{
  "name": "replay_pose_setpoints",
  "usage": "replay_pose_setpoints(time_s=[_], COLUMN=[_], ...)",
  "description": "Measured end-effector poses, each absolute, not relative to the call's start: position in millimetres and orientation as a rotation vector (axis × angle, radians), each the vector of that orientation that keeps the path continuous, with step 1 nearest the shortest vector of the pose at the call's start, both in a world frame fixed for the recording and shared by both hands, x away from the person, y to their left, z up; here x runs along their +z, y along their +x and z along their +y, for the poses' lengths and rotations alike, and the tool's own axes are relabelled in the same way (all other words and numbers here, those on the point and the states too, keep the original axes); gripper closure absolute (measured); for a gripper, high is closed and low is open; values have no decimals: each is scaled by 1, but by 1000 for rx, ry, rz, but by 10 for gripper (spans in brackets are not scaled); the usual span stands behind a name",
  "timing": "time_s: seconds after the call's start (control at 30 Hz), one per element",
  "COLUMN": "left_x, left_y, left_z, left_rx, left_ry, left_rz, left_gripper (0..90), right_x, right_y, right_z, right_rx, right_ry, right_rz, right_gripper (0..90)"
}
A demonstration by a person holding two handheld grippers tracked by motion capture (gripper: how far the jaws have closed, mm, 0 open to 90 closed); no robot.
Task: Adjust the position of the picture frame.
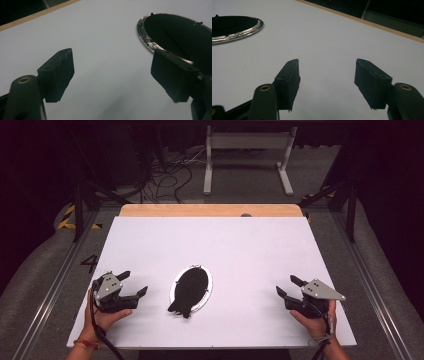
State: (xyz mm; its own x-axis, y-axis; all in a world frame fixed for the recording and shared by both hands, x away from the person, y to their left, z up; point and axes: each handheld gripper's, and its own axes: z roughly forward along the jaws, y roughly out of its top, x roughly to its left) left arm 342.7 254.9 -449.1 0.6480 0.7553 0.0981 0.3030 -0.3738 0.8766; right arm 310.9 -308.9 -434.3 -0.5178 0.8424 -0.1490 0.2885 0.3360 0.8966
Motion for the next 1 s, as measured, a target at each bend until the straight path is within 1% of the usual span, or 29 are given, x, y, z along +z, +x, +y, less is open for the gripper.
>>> replay_pose_setpoints(time_s=[0.27,0.33,0.4,0.47,0.53,0.57,0.6,0.63,0.67,0.73,0.8,0.83,0.9,0.93,1.0], left_x=[-450,-450,-450,-452,-453,-453,-454,-455,-456,-455,-454,-453,-451,-450,-446], left_y=[342,342,343,347,353,353,358,362,367,369,371,372,376,378,383], left_z=[253,250,248,245,244,244,243,242,239,234,232,231,228,227,226], left_rx=[607,612,603,568,523,523,511,503,473,473,461,458,453,451,459], left_ry=[1970,1979,1997,1997,1982,1982,1996,2012,2041,2093,2107,2109,2133,2132,2125], left_rz=[814,811,799,779,775,775,771,763,737,707,686,669,640,641,646], left_gripper=[239,263,310,419,505,553,553,595,693,759,837,837,891,897,900], right_x=[-435,-436,-437,-437,-437,-437,-437,-436,-437,-437,-437,-437,-437,-437,-436], right_y=[316,318,320,321,325,325,328,330,333,335,335,335,335,335,335], right_z=[-310,-310,-309,-307,-305,-305,-303,-301,-297,-294,-291,-291,-288,-287,-283], right_rx=[1151,1148,1147,1147,1146,1146,1152,1158,1149,1155,1146,1146,1157,1151,1162], right_ry=[1025,1035,1046,1054,1075,1075,1093,1093,1079,1075,1072,1072,1074,1072,1066], right_rz=[1989,1995,1998,2000,1994,1994,1984,1988,2002,2029,2055,2055,2090,2099,2124], right_gripper=[378,382,392,412,416,416,428,447,482,535,611,611,711,754,803])
